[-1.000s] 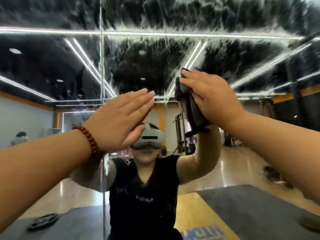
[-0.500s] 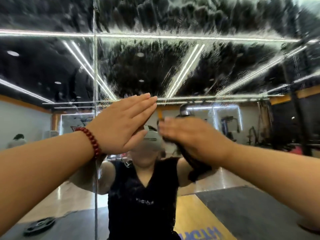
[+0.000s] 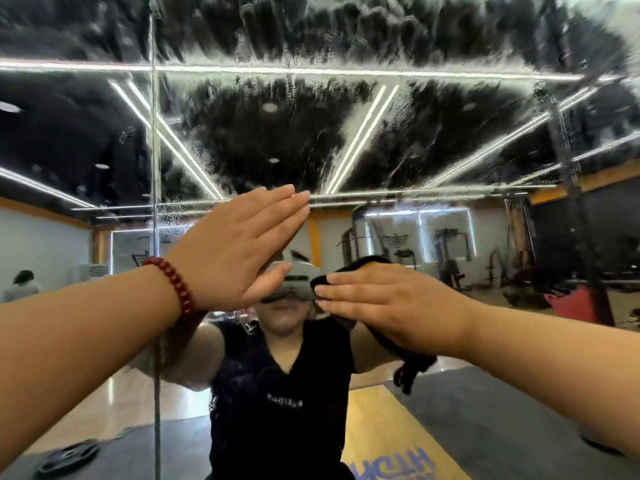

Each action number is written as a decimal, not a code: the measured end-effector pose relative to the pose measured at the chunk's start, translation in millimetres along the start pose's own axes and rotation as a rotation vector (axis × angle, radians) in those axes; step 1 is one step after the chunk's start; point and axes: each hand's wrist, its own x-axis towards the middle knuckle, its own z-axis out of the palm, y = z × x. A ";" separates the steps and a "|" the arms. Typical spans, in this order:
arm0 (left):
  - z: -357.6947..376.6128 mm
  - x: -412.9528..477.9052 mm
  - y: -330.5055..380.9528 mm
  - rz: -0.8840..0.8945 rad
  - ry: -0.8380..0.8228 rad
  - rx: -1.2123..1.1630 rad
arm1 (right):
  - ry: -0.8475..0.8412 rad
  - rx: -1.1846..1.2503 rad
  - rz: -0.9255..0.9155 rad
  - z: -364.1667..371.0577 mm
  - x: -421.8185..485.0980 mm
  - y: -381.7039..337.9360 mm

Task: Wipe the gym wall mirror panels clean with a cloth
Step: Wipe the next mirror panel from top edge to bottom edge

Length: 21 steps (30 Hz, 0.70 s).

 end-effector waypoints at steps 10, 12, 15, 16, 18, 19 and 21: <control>15.0 35.9 9.6 -0.079 -0.001 0.003 | 0.150 -0.212 0.537 -52.9 28.5 90.9; 14.5 36.0 9.5 -0.074 -0.009 0.000 | 0.121 -0.135 0.382 -30.0 10.5 66.6; 10.9 37.9 10.4 -0.045 -0.019 0.004 | 0.011 -0.095 0.185 -8.5 -30.5 25.8; 9.5 40.3 12.2 -0.035 -0.017 -0.003 | -0.020 -0.092 0.147 -6.0 -40.1 17.8; 7.7 48.3 16.7 -0.016 -0.010 -0.023 | -0.027 -0.062 0.120 -7.6 -43.2 19.1; 7.6 53.5 18.3 -0.007 -0.007 -0.029 | 0.004 -0.042 0.156 -13.0 -37.6 26.5; 9.7 62.1 20.6 0.005 -0.012 -0.035 | 0.119 -0.080 0.314 -28.8 -23.1 54.0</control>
